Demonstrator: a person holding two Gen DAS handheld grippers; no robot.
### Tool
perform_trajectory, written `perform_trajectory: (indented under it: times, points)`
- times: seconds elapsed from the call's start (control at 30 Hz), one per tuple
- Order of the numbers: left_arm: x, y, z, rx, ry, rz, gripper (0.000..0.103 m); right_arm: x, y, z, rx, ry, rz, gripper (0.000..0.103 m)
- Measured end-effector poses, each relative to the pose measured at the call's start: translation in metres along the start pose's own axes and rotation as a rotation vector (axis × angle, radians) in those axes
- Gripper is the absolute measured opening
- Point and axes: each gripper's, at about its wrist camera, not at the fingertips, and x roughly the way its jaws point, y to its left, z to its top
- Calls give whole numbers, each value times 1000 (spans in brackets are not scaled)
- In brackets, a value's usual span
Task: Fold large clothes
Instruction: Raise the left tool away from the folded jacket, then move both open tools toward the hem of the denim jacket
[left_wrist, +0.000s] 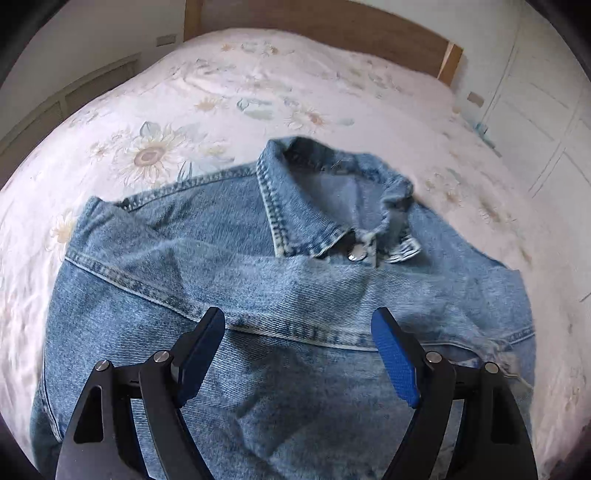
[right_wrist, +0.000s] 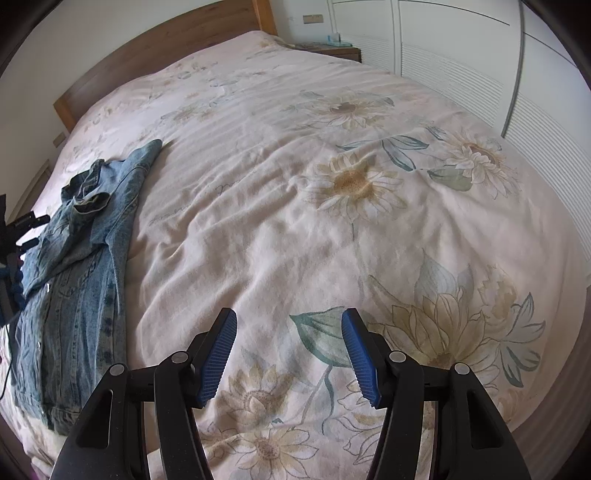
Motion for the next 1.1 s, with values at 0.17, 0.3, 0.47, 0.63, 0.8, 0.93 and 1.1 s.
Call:
perform_trajectory:
  times: [0.17, 0.3, 0.47, 0.63, 0.8, 0.93, 1.1]
  points:
    - [22, -23, -7, 106, 49, 67, 79, 3, 0, -1, -5, 10, -5, 61]
    - [2, -24, -9, 68, 20, -38, 80, 2, -1, -1, 5, 8, -8, 61]
    - [-28, -10, -24, 65, -22, -62, 81, -5, 7, 0, 3, -9, 8, 61]
    - [-31, 22, -54, 56, 72, -5, 81, -15, 23, 2, -22, -30, 33, 61]
    - [-62, 26, -67, 117, 68, -21, 81, -32, 43, 2, -56, -59, 61, 61]
    - [-112, 40, -72, 89, -8, -71, 81, -49, 52, 0, -67, -84, 76, 61]
    - [-179, 67, -88, 64, -93, -110, 81, -78, 64, -3, -92, -126, 100, 61]
